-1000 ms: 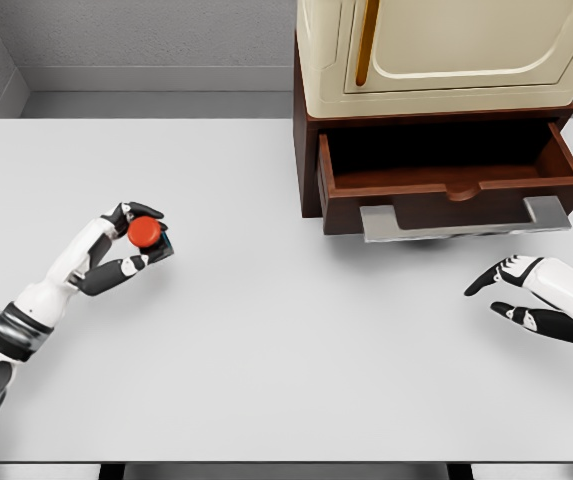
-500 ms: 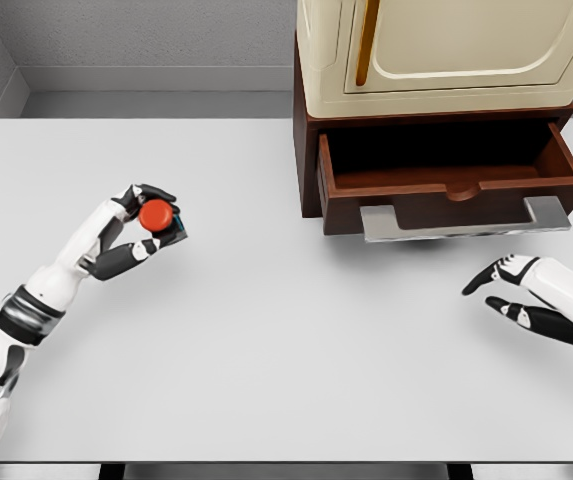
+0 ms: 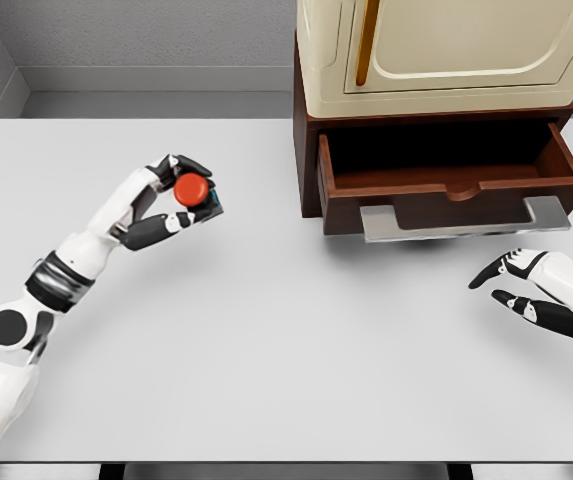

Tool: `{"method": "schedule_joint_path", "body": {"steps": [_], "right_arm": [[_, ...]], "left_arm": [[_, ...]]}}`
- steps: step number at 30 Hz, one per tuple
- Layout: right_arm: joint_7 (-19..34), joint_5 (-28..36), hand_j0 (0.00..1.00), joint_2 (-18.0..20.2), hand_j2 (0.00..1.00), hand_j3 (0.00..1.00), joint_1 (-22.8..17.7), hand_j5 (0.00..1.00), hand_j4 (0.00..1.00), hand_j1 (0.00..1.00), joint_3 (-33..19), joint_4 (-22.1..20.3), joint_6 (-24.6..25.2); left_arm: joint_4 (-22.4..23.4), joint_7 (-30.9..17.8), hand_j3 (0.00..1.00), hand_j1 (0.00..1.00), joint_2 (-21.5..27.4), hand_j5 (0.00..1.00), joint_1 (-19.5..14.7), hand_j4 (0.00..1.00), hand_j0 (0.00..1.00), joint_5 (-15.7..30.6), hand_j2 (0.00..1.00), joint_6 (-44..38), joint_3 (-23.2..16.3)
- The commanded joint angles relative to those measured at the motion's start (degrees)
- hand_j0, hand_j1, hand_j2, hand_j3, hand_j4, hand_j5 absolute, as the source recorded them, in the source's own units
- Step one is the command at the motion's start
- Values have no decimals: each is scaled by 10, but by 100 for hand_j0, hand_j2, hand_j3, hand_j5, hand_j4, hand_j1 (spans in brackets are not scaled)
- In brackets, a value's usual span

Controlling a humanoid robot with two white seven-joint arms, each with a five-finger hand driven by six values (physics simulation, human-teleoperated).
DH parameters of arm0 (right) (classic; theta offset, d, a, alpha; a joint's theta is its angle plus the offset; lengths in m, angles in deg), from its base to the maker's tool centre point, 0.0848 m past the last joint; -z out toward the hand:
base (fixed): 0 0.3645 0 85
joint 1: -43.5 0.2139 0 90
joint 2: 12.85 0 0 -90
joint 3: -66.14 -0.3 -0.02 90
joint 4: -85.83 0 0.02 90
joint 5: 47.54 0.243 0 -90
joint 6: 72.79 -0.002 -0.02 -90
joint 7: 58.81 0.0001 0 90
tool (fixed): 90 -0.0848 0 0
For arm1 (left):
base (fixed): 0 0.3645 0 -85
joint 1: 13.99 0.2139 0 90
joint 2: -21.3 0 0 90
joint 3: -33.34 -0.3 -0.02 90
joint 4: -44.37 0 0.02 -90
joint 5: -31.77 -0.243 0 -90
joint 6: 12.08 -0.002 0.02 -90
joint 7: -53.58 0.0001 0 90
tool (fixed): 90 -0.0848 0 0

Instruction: Put the switch into the drawer with left arm, and close the drawer with right arm

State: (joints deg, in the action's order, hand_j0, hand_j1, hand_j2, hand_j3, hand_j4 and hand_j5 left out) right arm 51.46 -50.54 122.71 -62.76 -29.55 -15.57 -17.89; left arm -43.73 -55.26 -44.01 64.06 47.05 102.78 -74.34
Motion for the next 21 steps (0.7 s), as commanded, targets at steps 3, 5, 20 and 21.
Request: {"method": "schedule_joint_path", "body": {"steps": [3, 5, 20, 21], "right_arm": [[-1, 4, 54, 1, 54, 54, 0, 54, 54, 54, 0, 0, 1], [-1, 4, 54, 2, 54, 54, 0, 54, 54, 54, -1, 0, 1], [0, 4, 54, 5, 54, 54, 0, 54, 54, 54, -9, 0, 1], [0, 4, 54, 4, 54, 54, 0, 54, 54, 54, -9, 0, 1]], "left_arm": [[-1, 0, 41, 41, -4, 41, -11, 41, 41, 3, 41, -22, -21], [-12, 0, 41, 41, -4, 41, -17, 41, 41, 3, 41, -52, -21], [-22, 0, 41, 41, -34, 41, -71, 41, 41, 1, 41, -68, -44], [-22, 0, 41, 41, -37, 41, -76, 41, 41, 1, 41, -68, -47]]}}
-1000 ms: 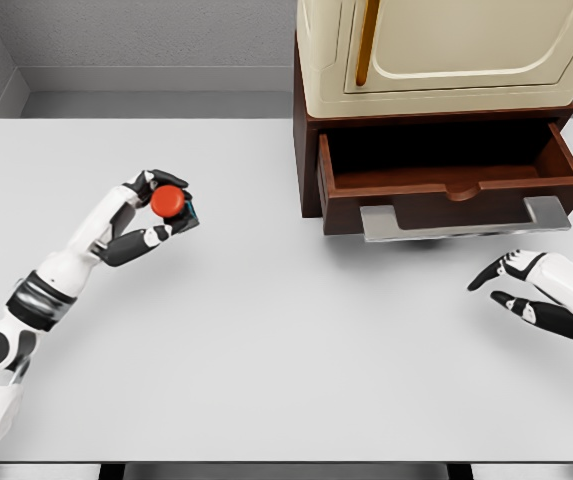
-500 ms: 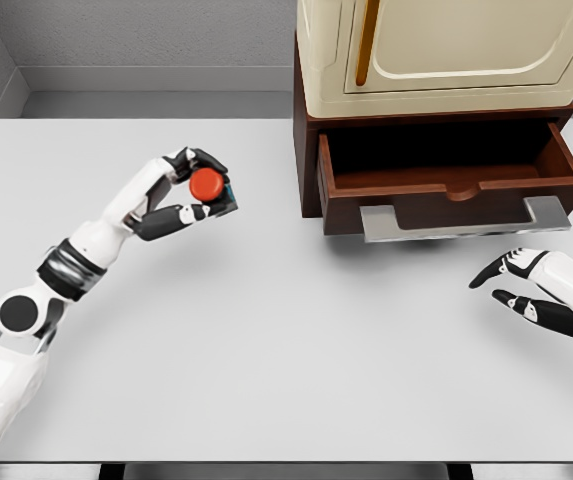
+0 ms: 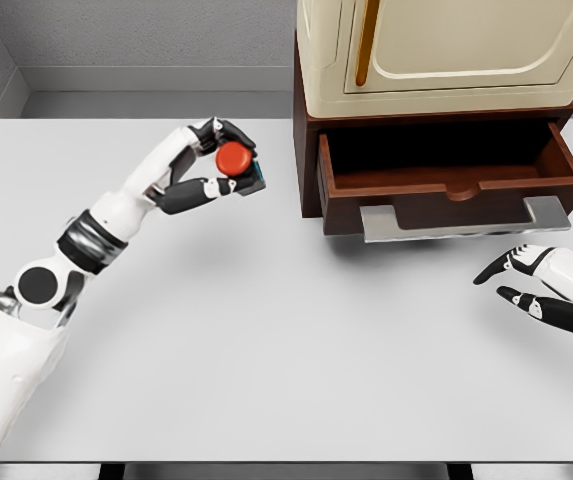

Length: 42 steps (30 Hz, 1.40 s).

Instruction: Put the switch into the drawer with left arm, and close the drawer with right arm

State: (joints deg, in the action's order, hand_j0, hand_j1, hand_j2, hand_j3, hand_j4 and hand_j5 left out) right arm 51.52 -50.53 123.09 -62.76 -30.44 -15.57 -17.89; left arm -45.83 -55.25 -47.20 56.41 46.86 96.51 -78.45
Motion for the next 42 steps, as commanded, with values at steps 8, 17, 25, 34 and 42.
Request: {"method": "schedule_joint_path", "body": {"steps": [8, 17, 25, 34, 42], "right_arm": [[0, 4, 54, 1, 54, 54, 0, 54, 54, 54, 0, 0, 1], [-1, 4, 55, 2, 55, 55, 0, 55, 55, 55, -5, 0, 1], [-1, 4, 55, 2, 55, 55, -1, 55, 55, 55, -7, 0, 1], [-1, 4, 55, 1, 55, 55, -1, 55, 55, 55, -7, 0, 1], [-1, 4, 55, 1, 55, 55, -1, 55, 55, 55, -7, 0, 1]], "left_arm": [[-1, -1, 41, 41, -37, 41, -14, 41, 41, 3, 41, -5, -8], [4, -1, 41, 41, -52, 41, -51, 41, 41, -2, 41, -5, -37], [5, -1, 41, 41, -95, 41, -65, 41, 41, -22, 41, -5, -38], [50, -1, 41, 41, -146, 41, -100, 41, 41, -46, 41, -5, -49], [68, -1, 41, 41, -196, 41, -111, 41, 41, -112, 41, -5, -50]]}}
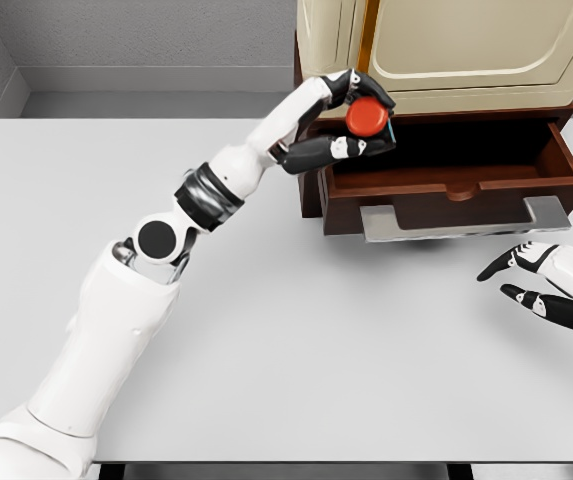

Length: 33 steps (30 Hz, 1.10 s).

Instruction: Put the switch into the drawer with left arm, and close the drawer with right arm

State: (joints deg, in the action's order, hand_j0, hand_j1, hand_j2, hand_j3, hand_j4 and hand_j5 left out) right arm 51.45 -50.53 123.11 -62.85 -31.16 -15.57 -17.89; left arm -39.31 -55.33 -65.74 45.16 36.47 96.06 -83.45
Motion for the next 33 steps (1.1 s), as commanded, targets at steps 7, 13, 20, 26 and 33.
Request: {"method": "schedule_joint_path", "body": {"steps": [7, 13, 20, 26, 33], "right_arm": [[0, 4, 56, 1, 56, 56, 0, 56, 56, 56, -1, 0, 1], [0, 4, 56, 1, 56, 56, 0, 56, 56, 56, 0, 0, 1], [0, 4, 55, -18, 55, 55, 0, 55, 55, 55, 1, 0, 1], [0, 4, 55, -24, 55, 55, 2, 55, 55, 55, 4, 0, 1], [7, 4, 53, -44, 53, 53, 11, 53, 53, 53, 5, 0, 1]], "left_arm": [[11, 0, 41, 41, -24, 41, -9, 41, 41, -65, 41, 1, -7], [12, 0, 41, 41, -28, 41, -21, 41, 41, -108, 41, 1, -12], [12, 1, 44, 44, -29, 44, -33, 44, 44, -180, 44, 6, -12], [11, 4, 43, 43, -29, 43, -43, 43, 43, -253, 43, 8, -12], [12, 5, 43, 43, -28, 43, -68, 43, 43, -296, 43, 9, -16]]}}
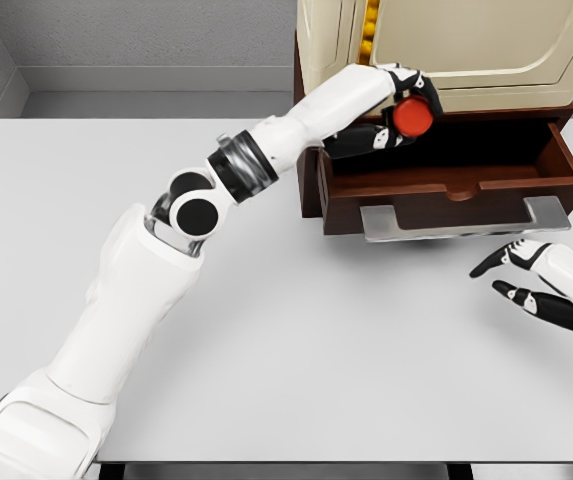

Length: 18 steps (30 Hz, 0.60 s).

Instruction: Put the switch into the drawer with left arm, and close the drawer with right arm

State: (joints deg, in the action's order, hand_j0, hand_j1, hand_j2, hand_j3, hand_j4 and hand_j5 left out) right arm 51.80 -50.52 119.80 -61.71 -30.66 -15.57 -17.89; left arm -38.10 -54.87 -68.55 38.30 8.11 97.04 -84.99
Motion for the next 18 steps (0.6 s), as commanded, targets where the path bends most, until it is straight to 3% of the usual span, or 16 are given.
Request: {"method": "schedule_joint_path", "body": {"steps": [1, 9, 18], "right_arm": [[3, 4, 53, -11, 53, 53, 0, 53, 53, 53, 0, 0, 1], [5, 3, 53, -21, 53, 53, 1, 53, 53, 53, 1, 0, 1], [4, 3, 54, -34, 54, 54, 1, 54, 54, 54, 4, 0, 1]], "left_arm": [[0, 1, 43, 43, 0, 43, 0, 43, 43, -14, 43, 3, -1], [-2, 1, 43, 43, 1, 43, -8, 43, 43, -49, 43, 21, -1], [-10, 2, 43, 43, 6, 43, -18, 43, 43, -53, 43, 21, -1]]}}
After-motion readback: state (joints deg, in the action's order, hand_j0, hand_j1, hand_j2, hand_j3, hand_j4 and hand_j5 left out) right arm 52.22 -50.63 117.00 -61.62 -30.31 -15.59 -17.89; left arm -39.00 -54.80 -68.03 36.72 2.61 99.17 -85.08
